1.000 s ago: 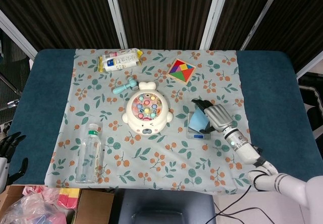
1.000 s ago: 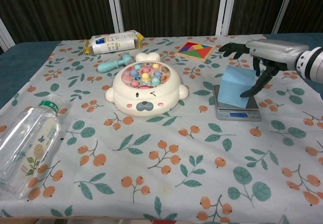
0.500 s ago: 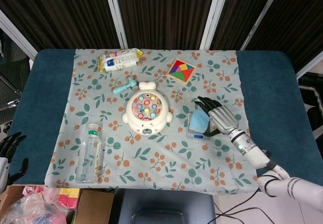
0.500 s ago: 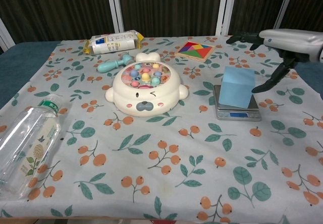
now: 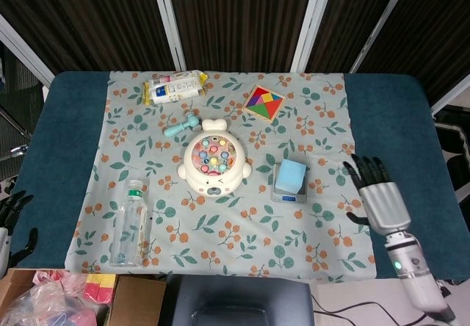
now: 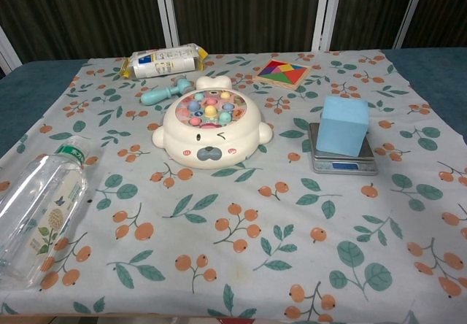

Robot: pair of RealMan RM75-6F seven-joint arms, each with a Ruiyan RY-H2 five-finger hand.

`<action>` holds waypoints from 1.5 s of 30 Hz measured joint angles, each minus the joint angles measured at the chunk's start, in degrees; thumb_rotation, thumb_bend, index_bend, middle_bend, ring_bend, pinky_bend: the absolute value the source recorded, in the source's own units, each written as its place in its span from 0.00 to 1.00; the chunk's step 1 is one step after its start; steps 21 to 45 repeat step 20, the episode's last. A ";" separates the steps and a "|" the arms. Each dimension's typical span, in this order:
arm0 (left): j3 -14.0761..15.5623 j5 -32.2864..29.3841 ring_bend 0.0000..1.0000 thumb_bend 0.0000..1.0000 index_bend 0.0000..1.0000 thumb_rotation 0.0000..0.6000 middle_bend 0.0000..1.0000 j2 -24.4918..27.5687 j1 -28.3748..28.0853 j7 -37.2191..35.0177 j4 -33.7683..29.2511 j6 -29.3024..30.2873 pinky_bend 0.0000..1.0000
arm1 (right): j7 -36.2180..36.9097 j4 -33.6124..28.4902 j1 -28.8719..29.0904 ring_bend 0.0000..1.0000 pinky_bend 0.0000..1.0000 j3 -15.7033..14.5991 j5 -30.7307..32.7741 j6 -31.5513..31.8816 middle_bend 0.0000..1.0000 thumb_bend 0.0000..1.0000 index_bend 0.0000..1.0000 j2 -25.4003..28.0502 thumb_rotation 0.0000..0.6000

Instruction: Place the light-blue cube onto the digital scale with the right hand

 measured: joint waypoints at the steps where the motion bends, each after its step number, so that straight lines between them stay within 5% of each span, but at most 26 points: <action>1: -0.03 -0.17 0.14 0.45 0.18 1.00 0.12 -0.02 -0.03 0.29 -0.09 -0.18 0.41 | -0.65 0.10 -2.07 0.00 0.13 -0.19 0.01 3.19 0.00 0.11 0.00 -0.16 1.00; 6: -0.10 -0.95 0.14 0.45 0.18 1.00 0.12 -0.05 -0.11 2.03 -0.86 -0.89 0.41 | 0.66 4.06 -8.48 0.00 0.13 -0.09 0.85 10.30 0.00 0.11 0.00 -2.25 1.00; 16: -0.45 -2.37 0.14 0.46 0.18 1.00 0.12 -0.28 -0.52 4.17 -1.79 -2.37 0.41 | 10.80 10.48 -11.32 0.00 0.13 1.85 1.23 8.31 0.00 0.11 0.00 -4.11 1.00; 45: -0.41 -2.41 0.14 0.46 0.18 1.00 0.12 -0.36 -0.88 4.82 -1.94 -3.08 0.41 | 11.64 11.01 -11.72 0.00 0.13 2.38 0.88 8.14 0.00 0.11 0.00 -4.23 1.00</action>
